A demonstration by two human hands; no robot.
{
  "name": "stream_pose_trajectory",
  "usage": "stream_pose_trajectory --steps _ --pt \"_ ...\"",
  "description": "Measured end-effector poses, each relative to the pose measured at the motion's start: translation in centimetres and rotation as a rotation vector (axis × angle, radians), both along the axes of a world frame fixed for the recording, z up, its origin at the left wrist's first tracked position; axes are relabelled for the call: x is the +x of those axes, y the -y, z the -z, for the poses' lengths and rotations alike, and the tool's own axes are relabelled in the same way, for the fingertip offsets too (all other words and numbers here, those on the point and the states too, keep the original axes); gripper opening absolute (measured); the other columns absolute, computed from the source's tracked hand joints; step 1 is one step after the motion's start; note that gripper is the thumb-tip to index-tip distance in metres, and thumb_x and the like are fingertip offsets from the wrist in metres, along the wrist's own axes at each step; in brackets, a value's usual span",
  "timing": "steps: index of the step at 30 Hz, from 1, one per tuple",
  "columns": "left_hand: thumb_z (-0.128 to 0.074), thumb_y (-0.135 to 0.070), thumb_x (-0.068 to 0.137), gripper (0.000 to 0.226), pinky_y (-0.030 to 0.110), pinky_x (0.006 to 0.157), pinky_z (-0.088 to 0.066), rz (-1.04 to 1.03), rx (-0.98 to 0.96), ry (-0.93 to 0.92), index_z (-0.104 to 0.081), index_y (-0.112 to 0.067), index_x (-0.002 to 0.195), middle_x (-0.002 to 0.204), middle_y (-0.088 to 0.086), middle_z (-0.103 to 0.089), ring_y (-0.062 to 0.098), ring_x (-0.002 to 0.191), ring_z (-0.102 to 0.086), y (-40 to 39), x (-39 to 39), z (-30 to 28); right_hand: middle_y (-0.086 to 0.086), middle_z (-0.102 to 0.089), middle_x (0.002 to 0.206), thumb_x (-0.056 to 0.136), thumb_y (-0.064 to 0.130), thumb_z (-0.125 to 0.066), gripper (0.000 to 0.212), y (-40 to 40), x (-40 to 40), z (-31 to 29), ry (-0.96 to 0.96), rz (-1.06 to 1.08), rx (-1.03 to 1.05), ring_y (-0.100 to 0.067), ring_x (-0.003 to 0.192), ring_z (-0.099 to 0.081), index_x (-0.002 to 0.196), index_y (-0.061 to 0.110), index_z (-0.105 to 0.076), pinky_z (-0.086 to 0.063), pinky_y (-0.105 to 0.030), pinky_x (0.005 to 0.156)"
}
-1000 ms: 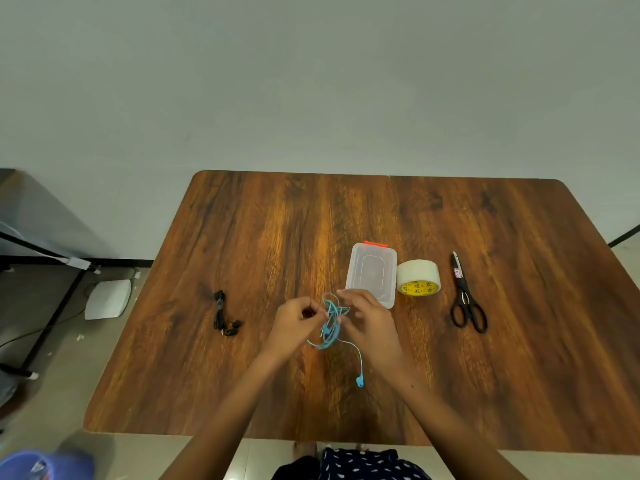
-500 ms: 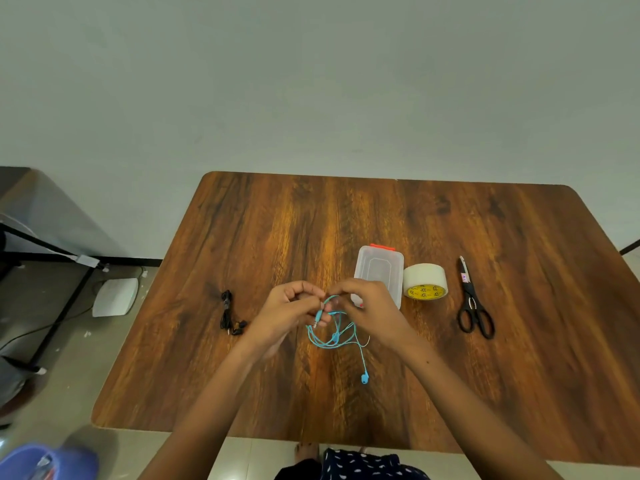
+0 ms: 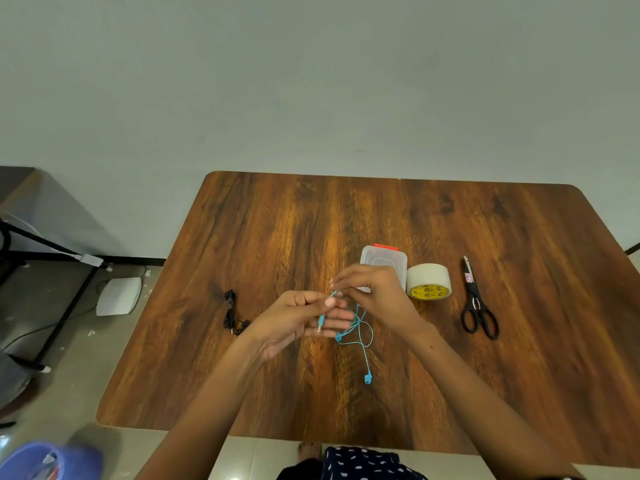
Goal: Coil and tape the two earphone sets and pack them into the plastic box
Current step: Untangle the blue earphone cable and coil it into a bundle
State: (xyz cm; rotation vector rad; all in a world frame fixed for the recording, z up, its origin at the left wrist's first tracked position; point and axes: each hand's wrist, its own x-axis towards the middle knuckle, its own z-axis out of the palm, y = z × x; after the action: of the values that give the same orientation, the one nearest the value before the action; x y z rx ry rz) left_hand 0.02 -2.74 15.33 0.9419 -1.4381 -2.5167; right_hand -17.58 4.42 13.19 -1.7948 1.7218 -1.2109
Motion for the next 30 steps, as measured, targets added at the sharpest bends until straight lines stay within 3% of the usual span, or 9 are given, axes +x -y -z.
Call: stream_pose_trajectory --steps 3,6,9,13,16,20,23,26,30 --pt "-0.065 -0.014 0.081 0.032 0.024 0.070 -0.057 0.001 0.038 -0.054 -0.066 0.000 0.110 0.107 0.019 -0.071 0.022 0.095 -0.071 -0.1 0.0 0.0 -0.004 -0.073 0.095 0.082 0.000 -0.068 0.014 0.0 0.2 0.2 0.014 0.024 -0.001 -0.008 0.088 -0.067 0.093 0.005 -0.075 -0.050 -0.015 0.080" --pt "-0.061 -0.011 0.085 0.029 0.026 0.076 -0.058 0.034 0.124 -0.164 -0.067 -0.003 0.113 0.118 0.020 -0.066 0.026 0.108 -0.066 -0.2 -0.1 -0.2 0.000 -0.074 0.094 0.086 0.003 -0.064 0.017 0.0 0.4 0.8 0.105 0.057 0.110 -0.005 0.089 -0.067 0.098 0.010 -0.073 -0.052 -0.018 0.081" --pt "-0.061 -0.008 0.086 0.043 0.030 0.080 -0.057 0.068 0.214 -0.273 -0.054 -0.004 0.129 0.127 0.025 -0.059 0.033 0.116 -0.060 -0.3 -0.2 -0.4 0.003 -0.071 0.089 0.087 -0.002 -0.058 0.019 -0.2 0.7 1.6 0.267 0.079 0.214 -0.007 0.086 -0.066 0.096 0.010 -0.071 -0.052 -0.020 0.078" --pt "-0.057 0.000 0.085 0.064 0.031 0.084 -0.057 0.026 0.248 -0.345 -0.032 -0.006 0.143 0.133 0.026 -0.054 0.036 0.121 -0.055 -0.2 -0.3 -0.1 0.000 -0.069 0.085 0.088 0.000 -0.058 0.012 -0.5 1.4 2.7 0.242 0.091 0.288 -0.018 0.080 -0.066 0.093 0.008 -0.067 -0.054 -0.032 0.071" --pt "-0.047 0.009 0.087 0.059 0.034 0.090 -0.055 -0.079 0.208 -0.351 -0.035 -0.005 0.143 0.135 0.022 -0.053 0.036 0.122 -0.054 -0.1 -0.6 0.2 0.005 -0.066 0.072 0.086 -0.001 -0.060 0.022 -0.9 1.9 3.3 0.252 0.150 0.314 -0.004 0.067 -0.060 0.080 0.020 -0.065 -0.046 -0.022 0.058" --pt "-0.048 0.012 0.082 0.065 0.034 0.091 -0.054 -0.219 0.121 -0.348 -0.034 -0.005 0.143 0.137 0.019 -0.052 0.033 0.123 -0.055 0.3 -0.7 0.7 0.001 -0.068 0.077 0.092 0.013 -0.059 0.007 -1.1 3.0 4.0 0.158 0.095 0.359 -0.003 0.066 -0.062 0.092 0.009 -0.065 -0.042 -0.011 0.059" --pt "-0.048 0.014 0.083 0.069 0.034 0.091 -0.054 -0.280 0.118 -0.335 -0.024 -0.003 0.145 0.132 0.025 -0.055 0.035 0.120 -0.057 0.7 -0.7 1.1 -0.008 -0.066 0.077 0.093 0.021 -0.058 0.014 -1.2 3.2 4.4 0.029 0.078 0.389 -0.014 0.068 -0.062 0.095 0.007 -0.062 -0.044 -0.024 0.058" --pt "-0.042 0.015 0.088 0.064 0.037 0.092 -0.053 -0.326 0.077 -0.315 -0.023 -0.015 0.141 0.134 0.030 -0.050 0.035 0.117 -0.059 1.2 -1.0 1.8 0.003 -0.063 0.076 0.093 0.020 -0.057 0.010 -1.4 3.5 4.4 -0.085 0.033 0.380 -0.003 0.061 -0.053 0.088 0.013 -0.061 -0.034 -0.013 0.055" --pt "-0.044 0.010 0.091 0.082 0.037 0.100 -0.048 -0.311 -0.011 -0.220 0.005 -0.018 0.151 0.133 0.021 -0.055 0.031 0.118 -0.059 1.4 -1.2 3.1 0.003 -0.067 0.091 0.092 0.021 -0.058 0.017 -1.5 3.8 3.9 -0.235 0.035 0.314 -0.005 0.070 -0.054 0.105 0.018 -0.067 -0.026 -0.005 0.054"
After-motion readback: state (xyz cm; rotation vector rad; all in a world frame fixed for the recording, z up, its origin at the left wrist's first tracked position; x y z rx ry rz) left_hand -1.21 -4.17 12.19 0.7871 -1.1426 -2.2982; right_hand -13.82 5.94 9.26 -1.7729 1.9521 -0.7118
